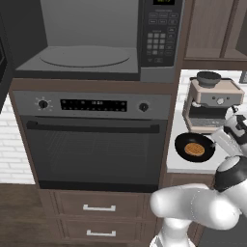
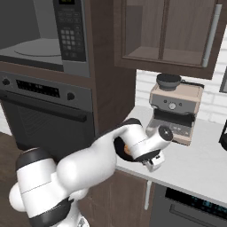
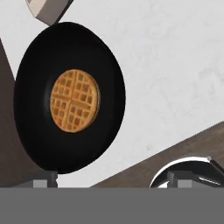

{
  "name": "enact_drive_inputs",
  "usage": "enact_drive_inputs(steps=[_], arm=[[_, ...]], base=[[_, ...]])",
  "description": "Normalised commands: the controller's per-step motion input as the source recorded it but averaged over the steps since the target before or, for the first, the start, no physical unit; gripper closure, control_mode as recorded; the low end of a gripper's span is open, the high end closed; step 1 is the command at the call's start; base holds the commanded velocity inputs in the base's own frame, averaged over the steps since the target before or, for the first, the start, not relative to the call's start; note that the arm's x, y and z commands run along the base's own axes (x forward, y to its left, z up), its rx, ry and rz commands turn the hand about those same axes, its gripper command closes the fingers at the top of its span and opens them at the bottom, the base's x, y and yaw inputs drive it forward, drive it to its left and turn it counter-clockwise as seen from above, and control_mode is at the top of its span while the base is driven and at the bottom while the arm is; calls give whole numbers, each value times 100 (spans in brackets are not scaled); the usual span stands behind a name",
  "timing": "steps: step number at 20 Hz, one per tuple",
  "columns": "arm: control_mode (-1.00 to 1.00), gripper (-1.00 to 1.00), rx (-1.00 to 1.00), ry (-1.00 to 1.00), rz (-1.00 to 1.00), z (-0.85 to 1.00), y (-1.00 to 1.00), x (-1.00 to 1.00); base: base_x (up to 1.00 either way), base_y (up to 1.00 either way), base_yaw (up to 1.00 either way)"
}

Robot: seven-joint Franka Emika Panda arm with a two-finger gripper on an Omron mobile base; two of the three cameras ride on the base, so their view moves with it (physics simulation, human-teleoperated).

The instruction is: Open the microwave, place the bowl with waffle inside the microwave, then close the microwave door and turn it on.

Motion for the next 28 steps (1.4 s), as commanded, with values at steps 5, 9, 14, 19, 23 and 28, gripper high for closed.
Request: enact_drive_inputs(steps=[5, 9, 14, 19, 23, 28], arm=[[-100, -100, 0, 0, 0, -38, 0, 29], [-100, -100, 0, 0, 0, -23, 0, 30], [-100, -100, 0, 0, 0, -16, 0, 25], [-100, -100, 0, 0, 0, -13, 0, 27], [-100, -100, 0, 0, 0, -18, 0, 24], [-100, -100, 0, 0, 0, -19, 0, 17]], base=[[0, 0, 0], [0, 0, 0], [0, 0, 0], [0, 0, 0], [0, 0, 0], [0, 0, 0]])
